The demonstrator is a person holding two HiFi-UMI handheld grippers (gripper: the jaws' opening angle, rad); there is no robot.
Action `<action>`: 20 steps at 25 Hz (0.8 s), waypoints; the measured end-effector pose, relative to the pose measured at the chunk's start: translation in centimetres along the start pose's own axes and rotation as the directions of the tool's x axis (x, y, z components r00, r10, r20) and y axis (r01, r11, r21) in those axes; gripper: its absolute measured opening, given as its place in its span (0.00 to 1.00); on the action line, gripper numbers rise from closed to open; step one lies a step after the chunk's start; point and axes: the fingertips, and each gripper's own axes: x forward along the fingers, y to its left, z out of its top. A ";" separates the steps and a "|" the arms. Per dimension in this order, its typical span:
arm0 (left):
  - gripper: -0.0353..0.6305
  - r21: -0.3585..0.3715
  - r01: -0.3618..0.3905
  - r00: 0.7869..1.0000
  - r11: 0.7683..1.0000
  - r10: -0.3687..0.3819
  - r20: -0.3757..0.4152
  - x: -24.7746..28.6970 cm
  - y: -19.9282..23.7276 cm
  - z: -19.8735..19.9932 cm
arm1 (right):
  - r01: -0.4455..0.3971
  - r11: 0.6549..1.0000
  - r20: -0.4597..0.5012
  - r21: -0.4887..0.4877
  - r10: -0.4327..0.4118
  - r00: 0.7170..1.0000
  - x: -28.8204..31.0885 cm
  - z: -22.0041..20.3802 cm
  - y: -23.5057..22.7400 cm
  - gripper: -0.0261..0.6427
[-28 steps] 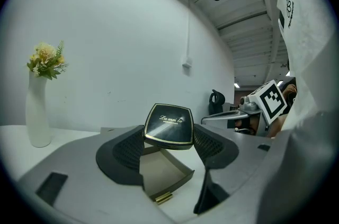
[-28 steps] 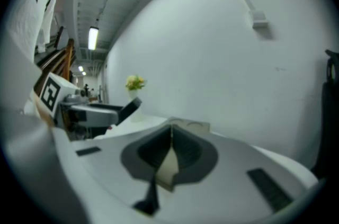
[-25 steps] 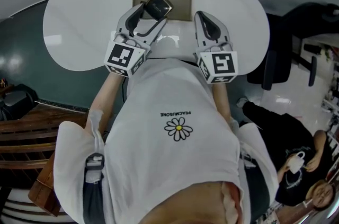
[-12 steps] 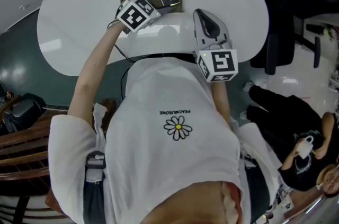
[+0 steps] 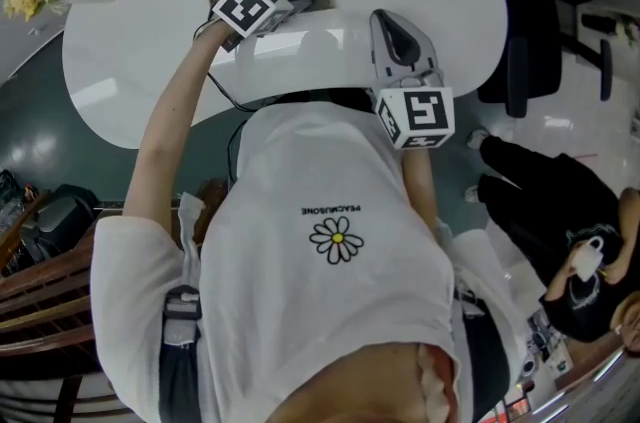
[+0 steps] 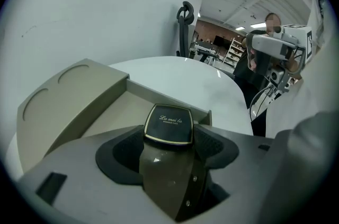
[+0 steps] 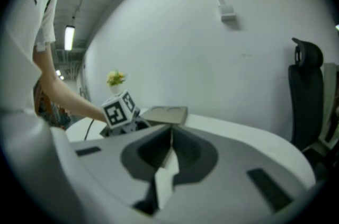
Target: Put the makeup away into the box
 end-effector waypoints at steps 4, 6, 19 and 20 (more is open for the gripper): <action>0.52 -0.015 0.011 1.000 1.000 -0.011 -0.021 0.6 0.1 -0.1 | 0.003 1.000 -0.003 0.000 -0.003 1.000 -0.1 -0.1 -0.3 0.08; 0.52 -0.028 0.017 1.000 0.999 -0.018 -0.018 0.7 0.2 0.0 | -0.001 1.000 -0.005 -0.001 0.001 1.000 0.0 -0.1 -0.2 0.08; 0.31 -0.149 -0.254 0.913 0.956 0.288 0.290 -8.0 4.7 7.2 | -0.054 0.982 0.039 -0.179 0.062 0.997 3.2 4.3 0.3 0.08; 0.23 -0.178 -0.308 0.870 0.934 0.353 0.345 -10.0 5.3 8.2 | -0.049 0.981 0.059 -0.189 0.061 0.996 3.7 5.4 0.4 0.08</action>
